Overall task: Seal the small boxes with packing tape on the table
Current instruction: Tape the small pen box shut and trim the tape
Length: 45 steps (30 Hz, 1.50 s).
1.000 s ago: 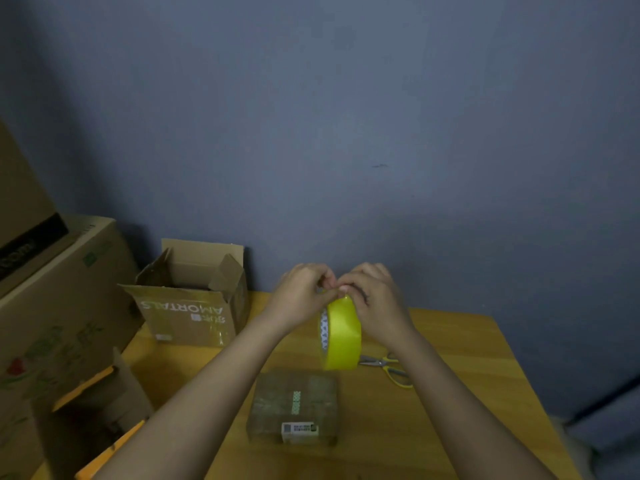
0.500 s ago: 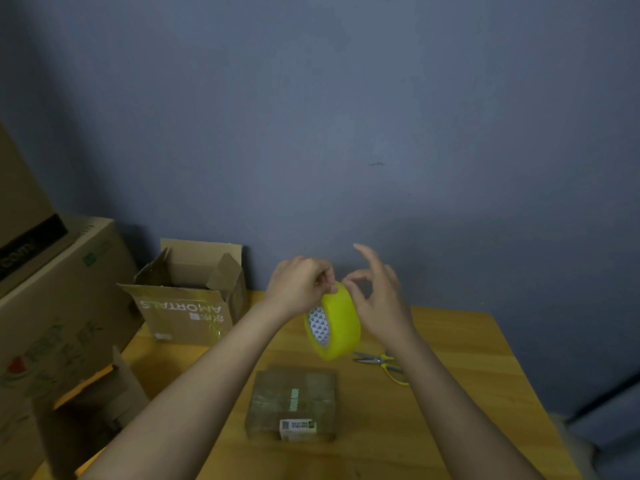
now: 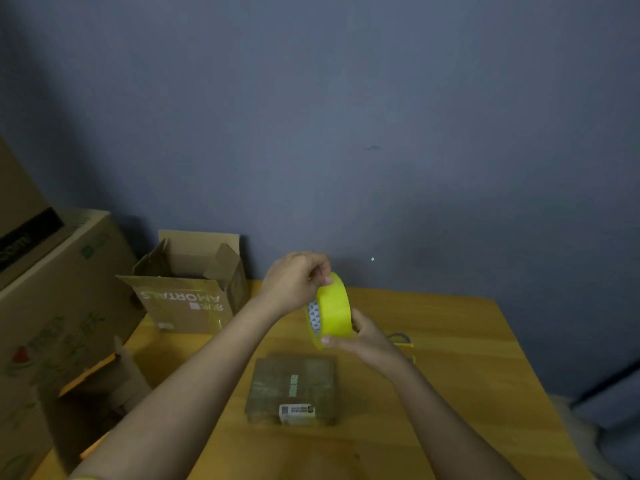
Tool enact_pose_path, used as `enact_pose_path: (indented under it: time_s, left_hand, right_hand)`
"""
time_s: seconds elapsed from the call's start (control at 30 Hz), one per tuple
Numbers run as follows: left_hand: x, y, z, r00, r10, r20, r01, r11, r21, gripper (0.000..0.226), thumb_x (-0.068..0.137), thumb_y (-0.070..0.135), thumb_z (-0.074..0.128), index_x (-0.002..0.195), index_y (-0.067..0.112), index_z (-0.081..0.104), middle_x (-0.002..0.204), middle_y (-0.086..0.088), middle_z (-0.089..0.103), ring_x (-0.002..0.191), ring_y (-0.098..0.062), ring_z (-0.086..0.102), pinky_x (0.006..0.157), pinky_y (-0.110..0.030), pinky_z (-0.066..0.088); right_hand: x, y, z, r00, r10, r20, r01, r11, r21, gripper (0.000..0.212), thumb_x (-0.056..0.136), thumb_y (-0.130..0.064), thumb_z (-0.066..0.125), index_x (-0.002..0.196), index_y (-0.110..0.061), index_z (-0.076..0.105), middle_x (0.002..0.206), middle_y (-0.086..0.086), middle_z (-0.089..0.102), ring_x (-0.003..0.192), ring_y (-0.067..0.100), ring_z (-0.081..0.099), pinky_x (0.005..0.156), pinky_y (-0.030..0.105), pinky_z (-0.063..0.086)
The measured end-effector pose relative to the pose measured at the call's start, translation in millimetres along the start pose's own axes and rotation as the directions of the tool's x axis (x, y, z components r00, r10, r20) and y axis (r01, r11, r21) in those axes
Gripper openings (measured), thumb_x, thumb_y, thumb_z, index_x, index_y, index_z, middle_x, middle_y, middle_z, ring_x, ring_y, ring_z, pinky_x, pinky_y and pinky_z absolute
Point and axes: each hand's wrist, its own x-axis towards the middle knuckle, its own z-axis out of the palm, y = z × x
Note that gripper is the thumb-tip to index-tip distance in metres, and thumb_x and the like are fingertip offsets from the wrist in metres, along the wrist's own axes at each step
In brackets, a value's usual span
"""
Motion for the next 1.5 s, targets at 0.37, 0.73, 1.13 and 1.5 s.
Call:
enact_pose_path:
  time_s: [0.37, 0.73, 1.13, 1.5]
  left_hand:
    - [-13.6, -30.7, 40.3, 0.971, -0.238, 0.041, 0.239, 0.929, -0.283, 0.017, 0.089, 0.015, 0.066, 0.077, 0.021, 0.054, 0.068, 0.007, 0.052, 0.066, -0.013, 0.049, 0.064, -0.029, 0.037]
    - [-49.2, -58.5, 128.5, 0.886, -0.328, 0.328, 0.442, 0.812, -0.381, 0.02, 0.091, 0.013, 0.063, 0.075, 0.02, 0.054, 0.074, -0.003, 0.06, 0.068, -0.015, 0.052, 0.067, -0.031, 0.042]
    - [-62.9, -108.3, 173.7, 0.722, -0.138, 0.678, 0.407, 0.877, -0.255, 0.028, 0.094, 0.016, 0.059, 0.07, 0.026, 0.049, 0.078, 0.011, 0.054, 0.092, -0.01, 0.057, 0.114, -0.051, 0.012]
    - [-40.1, -150.6, 186.6, 0.652, -0.155, 0.743, 0.525, 0.798, -0.294, 0.021, 0.095, 0.025, 0.058, 0.092, 0.004, 0.057, 0.089, -0.008, 0.055, 0.085, -0.023, 0.053, 0.074, -0.032, 0.039]
  right_hand:
    - [-20.4, 28.3, 5.3, 0.994, -0.04, -0.098, 0.055, 0.987, 0.152, 0.024, 0.074, -0.032, 0.067, 0.094, -0.018, 0.063, 0.078, -0.005, 0.064, 0.071, 0.006, 0.059, 0.064, 0.024, 0.045]
    - [-53.5, 70.3, 0.2, 0.956, 0.18, -0.233, -0.177, 0.984, 0.033, 0.011, 0.091, -0.032, 0.065, 0.093, -0.022, 0.068, 0.091, 0.003, 0.07, 0.088, 0.02, 0.067, 0.073, 0.035, 0.05]
    - [-66.2, 106.6, 75.2, 0.762, 0.472, -0.442, -0.471, 0.874, 0.122, 0.036, 0.092, -0.045, 0.058, 0.091, -0.01, 0.066, 0.086, 0.009, 0.067, 0.078, 0.021, 0.064, 0.068, 0.035, 0.05]
    - [-20.8, 98.2, 95.1, 0.738, 0.377, -0.56, -0.487, 0.872, -0.056, 0.032, 0.087, -0.045, 0.066, 0.076, -0.015, 0.061, 0.064, 0.0, 0.057, 0.059, 0.013, 0.054, 0.056, 0.032, 0.038]
